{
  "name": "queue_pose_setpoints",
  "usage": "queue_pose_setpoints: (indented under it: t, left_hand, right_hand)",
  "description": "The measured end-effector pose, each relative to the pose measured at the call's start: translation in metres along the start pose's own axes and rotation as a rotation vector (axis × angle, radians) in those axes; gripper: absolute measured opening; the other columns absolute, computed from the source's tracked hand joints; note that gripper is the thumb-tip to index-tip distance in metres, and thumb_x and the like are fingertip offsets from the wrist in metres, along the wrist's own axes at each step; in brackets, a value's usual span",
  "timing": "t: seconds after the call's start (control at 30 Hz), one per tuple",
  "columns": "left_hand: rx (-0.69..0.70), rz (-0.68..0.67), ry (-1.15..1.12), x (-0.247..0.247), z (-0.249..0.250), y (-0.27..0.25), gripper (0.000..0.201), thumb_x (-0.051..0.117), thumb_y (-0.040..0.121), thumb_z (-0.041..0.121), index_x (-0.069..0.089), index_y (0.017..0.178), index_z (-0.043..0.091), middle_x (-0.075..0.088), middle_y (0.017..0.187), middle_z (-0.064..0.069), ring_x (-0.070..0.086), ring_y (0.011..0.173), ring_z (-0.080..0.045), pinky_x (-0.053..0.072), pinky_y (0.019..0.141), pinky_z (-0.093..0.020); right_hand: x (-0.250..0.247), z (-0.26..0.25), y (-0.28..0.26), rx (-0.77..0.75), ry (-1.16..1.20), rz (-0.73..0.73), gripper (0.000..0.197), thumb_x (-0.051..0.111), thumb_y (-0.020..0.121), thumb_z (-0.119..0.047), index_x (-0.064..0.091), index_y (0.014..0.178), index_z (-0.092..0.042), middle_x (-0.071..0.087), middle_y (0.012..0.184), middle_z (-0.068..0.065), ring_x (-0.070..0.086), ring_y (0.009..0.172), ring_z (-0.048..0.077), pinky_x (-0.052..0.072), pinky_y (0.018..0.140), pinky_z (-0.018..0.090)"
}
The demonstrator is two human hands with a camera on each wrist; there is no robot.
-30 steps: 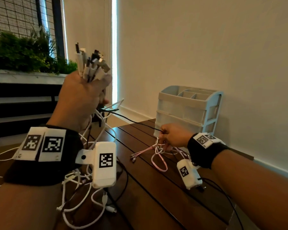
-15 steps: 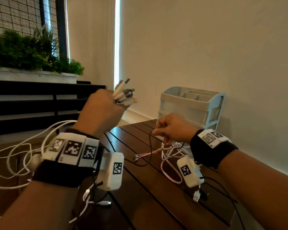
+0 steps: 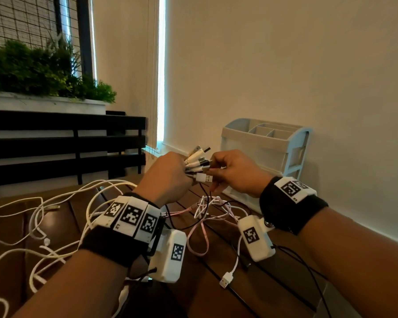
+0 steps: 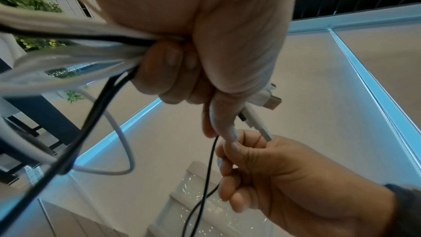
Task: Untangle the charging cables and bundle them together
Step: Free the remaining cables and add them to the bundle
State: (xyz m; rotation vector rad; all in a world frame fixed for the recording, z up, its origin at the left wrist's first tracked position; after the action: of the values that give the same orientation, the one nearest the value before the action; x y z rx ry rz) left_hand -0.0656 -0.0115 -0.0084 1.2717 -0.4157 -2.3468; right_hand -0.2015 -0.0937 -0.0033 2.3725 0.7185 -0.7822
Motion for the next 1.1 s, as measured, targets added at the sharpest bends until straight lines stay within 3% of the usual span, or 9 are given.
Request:
queue_pose_setpoints:
  t: [0.07, 0.2, 0.37, 0.47, 0.57, 0.7, 0.87, 1.0, 1.1]
  left_hand:
    - [0.020, -0.018, -0.043, 0.003, 0.004, -0.001, 0.031, 0.076, 0.080, 0.030, 0.049, 0.066, 0.026, 0.053, 0.063, 0.004, 0.050, 0.057, -0.010, 0.033, 0.049, -0.022]
    - [-0.010, -0.027, -0.064, 0.005, 0.006, -0.002, 0.030, 0.073, 0.083, 0.024, 0.049, 0.064, 0.024, 0.052, 0.064, 0.001, 0.048, 0.057, -0.012, 0.032, 0.048, -0.022]
    - [-0.010, -0.037, 0.050, -0.005, 0.008, -0.004, 0.030, 0.069, 0.085, 0.028, 0.051, 0.064, 0.018, 0.053, 0.066, -0.001, 0.049, 0.057, -0.014, 0.035, 0.048, -0.025]
    - [-0.010, 0.005, 0.081, -0.024, 0.006, -0.005, 0.025, 0.068, 0.086, 0.026, 0.057, 0.067, 0.014, 0.056, 0.065, -0.003, 0.052, 0.056, -0.016, 0.037, 0.048, -0.025]
    - [-0.029, 0.030, 0.093, -0.040, 0.007, -0.007, 0.025, 0.066, 0.086, 0.020, 0.053, 0.064, 0.015, 0.053, 0.063, -0.004, 0.047, 0.054, -0.015, 0.032, 0.046, -0.024]
    - [-0.060, 0.068, 0.088, -0.056, 0.009, -0.011, 0.029, 0.068, 0.085, 0.017, 0.051, 0.061, 0.015, 0.050, 0.058, -0.003, 0.045, 0.051, -0.014, 0.029, 0.045, -0.025]
    - [-0.129, 0.195, 0.075, -0.089, -0.004, -0.013, 0.028, 0.070, 0.086, 0.022, 0.053, 0.065, 0.014, 0.051, 0.062, -0.004, 0.046, 0.055, -0.015, 0.028, 0.045, -0.026]
    - [-0.202, 0.353, 0.057, -0.117, -0.013, -0.019, 0.037, 0.073, 0.084, 0.025, 0.046, 0.060, 0.015, 0.047, 0.062, -0.006, 0.043, 0.055, -0.016, 0.027, 0.047, -0.026]
    - [-0.225, 0.482, -0.032, -0.131, -0.020, -0.023, 0.032, 0.073, 0.083, 0.028, 0.051, 0.068, 0.011, 0.046, 0.063, -0.004, 0.041, 0.056, -0.015, 0.027, 0.048, -0.026]
  right_hand:
    - [0.000, 0.001, -0.001, 0.004, 0.013, -0.001, 0.018, 0.063, 0.089, -0.010, 0.062, 0.099, 0.005, 0.069, 0.081, 0.017, 0.072, 0.067, 0.023, 0.060, 0.069, 0.043]
    - [-0.002, 0.005, -0.001, -0.004, 0.005, -0.018, 0.022, 0.063, 0.089, -0.011, 0.062, 0.105, 0.005, 0.070, 0.090, 0.022, 0.072, 0.069, 0.022, 0.061, 0.070, 0.041]
    - [-0.004, 0.022, 0.004, -0.004, -0.317, -0.098, 0.009, 0.063, 0.091, -0.016, 0.063, 0.095, -0.008, 0.071, 0.086, 0.010, 0.072, 0.073, 0.021, 0.059, 0.076, 0.039]
    - [-0.015, 0.044, 0.005, 0.096, -0.237, -0.077, 0.006, 0.060, 0.093, -0.012, 0.059, 0.087, -0.013, 0.068, 0.082, 0.007, 0.072, 0.069, 0.021, 0.060, 0.069, 0.033]
    - [-0.030, 0.057, 0.006, 0.149, -0.114, 0.023, 0.006, 0.060, 0.091, -0.005, 0.060, 0.086, -0.007, 0.064, 0.077, 0.007, 0.068, 0.062, 0.020, 0.059, 0.060, 0.027]
    - [-0.038, 0.067, 0.008, 0.171, -0.234, 0.049, 0.004, 0.059, 0.092, -0.006, 0.061, 0.091, -0.004, 0.064, 0.076, 0.006, 0.065, 0.059, 0.015, 0.057, 0.059, 0.026]
    - [-0.047, 0.087, 0.006, 0.240, -0.240, 0.117, 0.010, 0.056, 0.094, -0.009, 0.058, 0.085, -0.010, 0.065, 0.070, 0.006, 0.060, 0.050, 0.013, 0.052, 0.049, 0.023]
    - [-0.050, 0.097, 0.004, 0.288, -0.381, 0.101, 0.008, 0.057, 0.094, -0.016, 0.060, 0.090, -0.010, 0.070, 0.077, 0.008, 0.063, 0.053, 0.012, 0.046, 0.046, 0.017]
    - [-0.047, 0.098, 0.002, 0.316, -0.343, 0.106, 0.009, 0.055, 0.096, -0.018, 0.059, 0.092, -0.011, 0.069, 0.075, 0.007, 0.063, 0.052, 0.011, 0.048, 0.045, 0.019]
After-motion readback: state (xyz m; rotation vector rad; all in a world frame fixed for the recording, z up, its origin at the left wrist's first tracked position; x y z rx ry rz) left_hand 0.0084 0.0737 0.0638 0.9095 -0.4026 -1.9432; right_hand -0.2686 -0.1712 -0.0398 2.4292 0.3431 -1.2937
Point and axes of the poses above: each hand's wrist, its own y-axis towards the middle knuckle, its own x-axis out of the palm, z = x × y, the point moved 4 cm from there along y, towards the middle knuckle
